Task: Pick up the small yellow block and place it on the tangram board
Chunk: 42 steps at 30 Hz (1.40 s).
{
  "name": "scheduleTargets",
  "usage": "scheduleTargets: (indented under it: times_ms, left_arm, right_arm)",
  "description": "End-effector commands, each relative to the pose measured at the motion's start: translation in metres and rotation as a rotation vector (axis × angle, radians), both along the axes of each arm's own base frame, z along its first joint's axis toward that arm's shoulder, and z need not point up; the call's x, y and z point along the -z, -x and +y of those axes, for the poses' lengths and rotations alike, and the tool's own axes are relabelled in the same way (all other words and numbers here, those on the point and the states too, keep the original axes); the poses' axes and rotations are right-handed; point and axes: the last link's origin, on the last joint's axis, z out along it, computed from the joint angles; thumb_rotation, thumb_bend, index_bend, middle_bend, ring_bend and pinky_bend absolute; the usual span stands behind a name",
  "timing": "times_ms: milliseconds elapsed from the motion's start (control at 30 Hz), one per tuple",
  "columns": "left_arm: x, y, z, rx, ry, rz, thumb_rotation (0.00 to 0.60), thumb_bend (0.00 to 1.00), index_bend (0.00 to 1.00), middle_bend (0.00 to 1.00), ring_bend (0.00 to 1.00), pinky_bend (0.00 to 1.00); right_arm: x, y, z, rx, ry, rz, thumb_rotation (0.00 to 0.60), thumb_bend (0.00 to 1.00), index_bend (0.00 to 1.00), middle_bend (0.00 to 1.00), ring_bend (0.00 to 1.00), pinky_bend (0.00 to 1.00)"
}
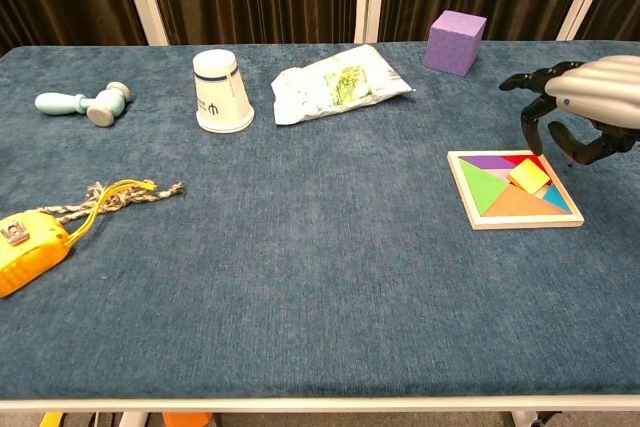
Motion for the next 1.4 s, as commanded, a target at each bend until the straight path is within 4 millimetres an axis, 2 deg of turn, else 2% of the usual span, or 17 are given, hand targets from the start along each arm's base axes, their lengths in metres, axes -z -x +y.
scheduleTargets:
  times_ms: [33, 133, 433, 1033, 1400]
  left_arm:
    - [-0.0003, 0.0003, 0.0002, -0.002, 0.0, 0.001, 0.6, 0.0, 0.04, 0.0, 0.0, 0.0]
    - [0.0001, 0.0005, 0.0005, -0.003, 0.003, 0.002, 0.6, 0.0, 0.04, 0.0, 0.0, 0.0]
    - [0.0009, 0.0008, 0.0008, -0.002, 0.009, 0.002, 0.6, 0.0, 0.04, 0.0, 0.0, 0.0]
    - [0.0021, 0.0006, 0.0008, -0.005, 0.011, 0.001, 0.6, 0.0, 0.04, 0.0, 0.0, 0.0]
    - [0.0023, 0.0008, 0.0007, -0.004, 0.01, 0.0, 0.6, 0.0, 0.04, 0.0, 0.0, 0.0]
  right_arm:
    - [0.0032, 0.0025, -0.0005, 0.007, -0.001, -0.008, 0.6, 0.77, 0.49, 0.0, 0.0, 0.0]
    - [0.0048, 0.0031, -0.002, 0.011, -0.002, -0.017, 0.6, 0.77, 0.44, 0.0, 0.0, 0.0]
    - [0.0062, 0.0096, -0.0035, 0.035, -0.002, -0.007, 0.6, 0.77, 0.37, 0.0, 0.0, 0.0]
    - [0.0108, 0.0115, 0.0022, 0.036, -0.025, 0.008, 0.6, 0.78, 0.38, 0.0, 0.0, 0.0]
    - [0.0054, 0.0062, 0.0008, 0.02, 0.002, -0.018, 0.6, 0.78, 0.37, 0.0, 0.0, 0.0]
